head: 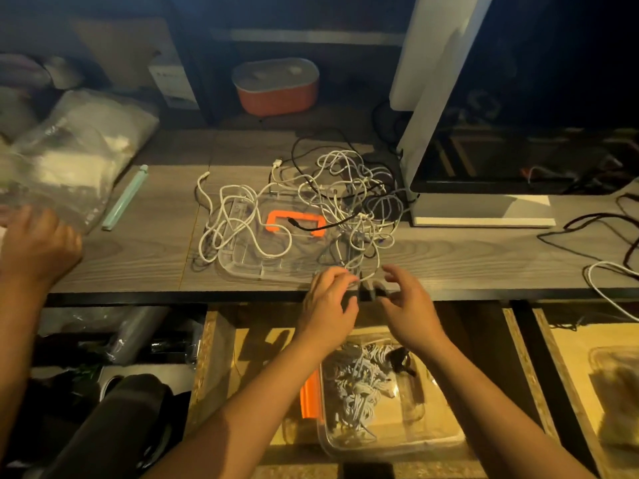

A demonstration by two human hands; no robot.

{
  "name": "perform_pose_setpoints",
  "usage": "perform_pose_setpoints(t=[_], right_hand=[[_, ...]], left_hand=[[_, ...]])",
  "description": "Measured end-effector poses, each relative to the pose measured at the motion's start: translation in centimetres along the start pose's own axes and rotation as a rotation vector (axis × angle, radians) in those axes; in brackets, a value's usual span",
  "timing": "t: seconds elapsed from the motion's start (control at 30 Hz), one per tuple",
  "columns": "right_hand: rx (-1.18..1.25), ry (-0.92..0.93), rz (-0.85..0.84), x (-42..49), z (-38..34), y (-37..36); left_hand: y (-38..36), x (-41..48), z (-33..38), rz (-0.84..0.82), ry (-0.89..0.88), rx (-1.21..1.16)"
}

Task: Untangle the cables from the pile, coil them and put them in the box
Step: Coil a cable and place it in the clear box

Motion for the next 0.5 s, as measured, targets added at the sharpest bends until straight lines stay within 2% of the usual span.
perform_pose_setpoints(t=[0.07,0.13,0.2,0.27,0.37,0.5], right_hand=[[0.422,-0.214,-0.126,1.0,-0.5,-1.5],[0.697,-0.394,-0.177,1.9,-0.6,-2.6],[0.796,-0.434,-0.234,2.4,-0.7,-2.8],[0.815,-0.382,-0.251,2.3,-1.2,-2.1],[0.593,-0.238,-0.137,1.9,-1.6,-0.2],[-0.149,0.098,0.12,0.8,-2.9,1.6]], left_hand=[[0.3,0.5,-0.1,0.023,-0.028,-0.024],[0.8,0.8,-0.2,0.056,-0.078,-0.034],[0.8,0.9,-0.4,-0.011,-0.148,-0.023],[0.9,1.2,-0.3,-0.103,-0.233,0.018],[0.8,2.8,0.2,-0.167,-0.375,0.16],[0.3,5.5,2.0,-0.187,-0.441,0.367]])
Point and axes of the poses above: each hand's wrist, its own x-axis towards the middle knuckle, its own y-axis out of the back of the hand, z = x × y, the point moved 4 cm from there along x, towards the middle knuckle, and after that the axes turned 12 degrees about -y, right-handed, at the moved point
